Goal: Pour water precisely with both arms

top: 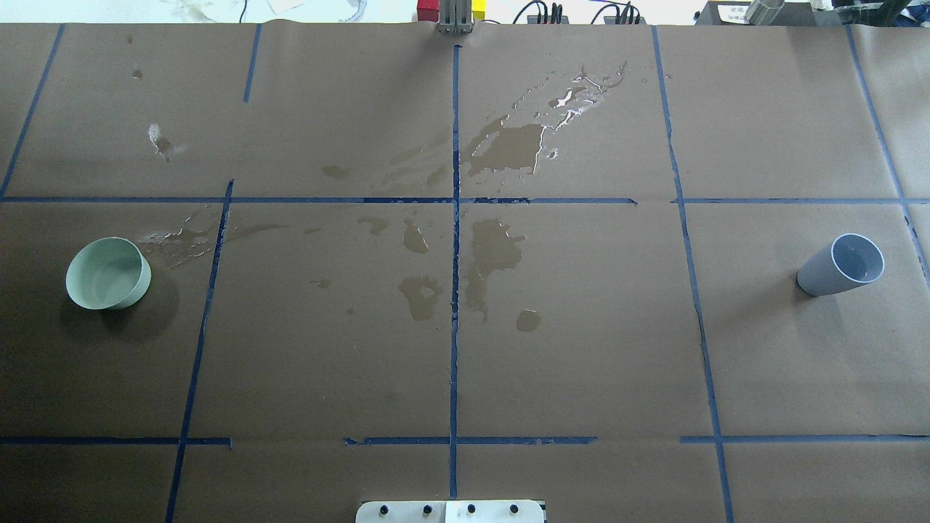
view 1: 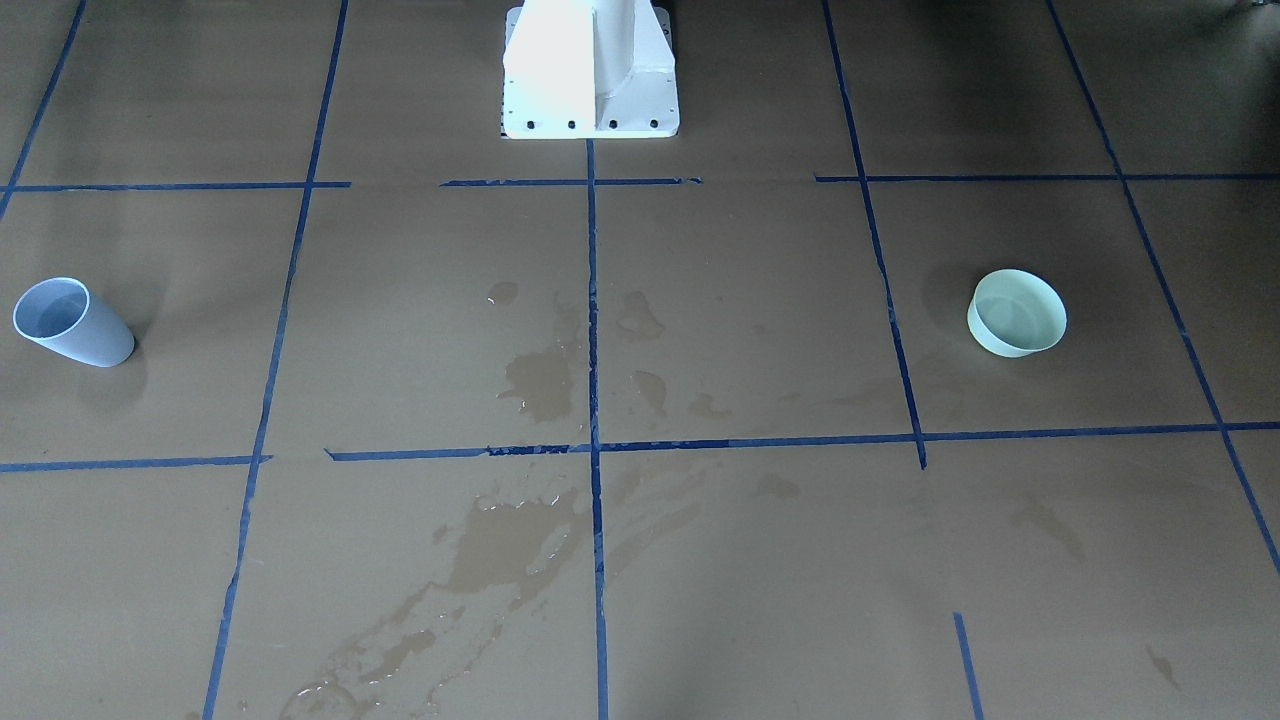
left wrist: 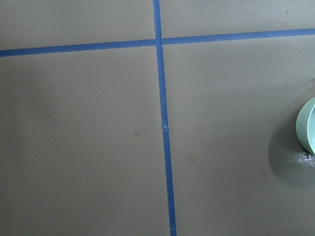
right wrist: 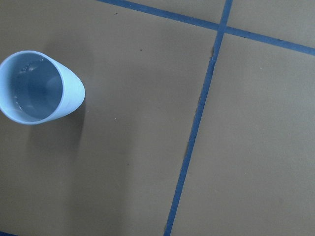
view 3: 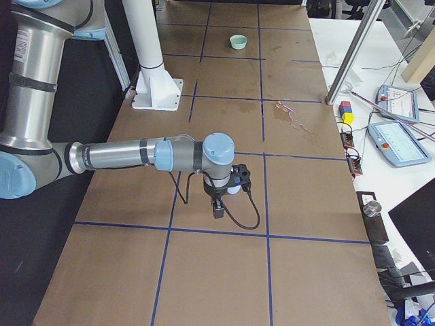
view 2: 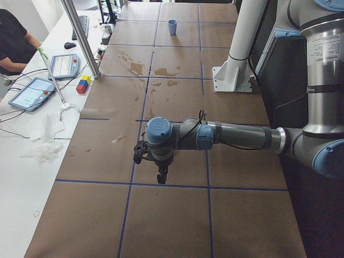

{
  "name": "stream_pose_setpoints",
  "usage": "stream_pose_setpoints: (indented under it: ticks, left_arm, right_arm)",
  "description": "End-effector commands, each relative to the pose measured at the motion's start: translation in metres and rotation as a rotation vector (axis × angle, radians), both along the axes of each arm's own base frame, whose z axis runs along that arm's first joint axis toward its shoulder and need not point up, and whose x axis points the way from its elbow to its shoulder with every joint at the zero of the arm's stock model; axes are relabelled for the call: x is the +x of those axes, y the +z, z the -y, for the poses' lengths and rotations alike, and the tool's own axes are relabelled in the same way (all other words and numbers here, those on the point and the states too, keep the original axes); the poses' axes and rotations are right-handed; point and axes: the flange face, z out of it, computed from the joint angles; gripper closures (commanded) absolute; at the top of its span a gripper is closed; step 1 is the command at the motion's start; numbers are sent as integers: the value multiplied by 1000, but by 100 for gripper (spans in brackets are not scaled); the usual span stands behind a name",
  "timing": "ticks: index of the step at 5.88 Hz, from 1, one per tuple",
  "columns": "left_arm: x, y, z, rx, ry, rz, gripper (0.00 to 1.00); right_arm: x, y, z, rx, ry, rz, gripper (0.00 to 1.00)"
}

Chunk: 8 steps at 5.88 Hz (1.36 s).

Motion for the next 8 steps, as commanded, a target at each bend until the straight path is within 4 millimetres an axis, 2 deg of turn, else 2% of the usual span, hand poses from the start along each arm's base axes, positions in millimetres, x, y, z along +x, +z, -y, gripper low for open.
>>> stream_pose_setpoints:
  ticks: [1, 8]
  left_arm:
    - [3, -1, -2, 0, 6, 1, 0]
    - [4, -6, -3, 10, 4, -8, 0]
  right_arm:
    - [0, -2, 1, 29, -27, 4, 0]
    - [-9, -1, 3, 26, -47, 15, 0]
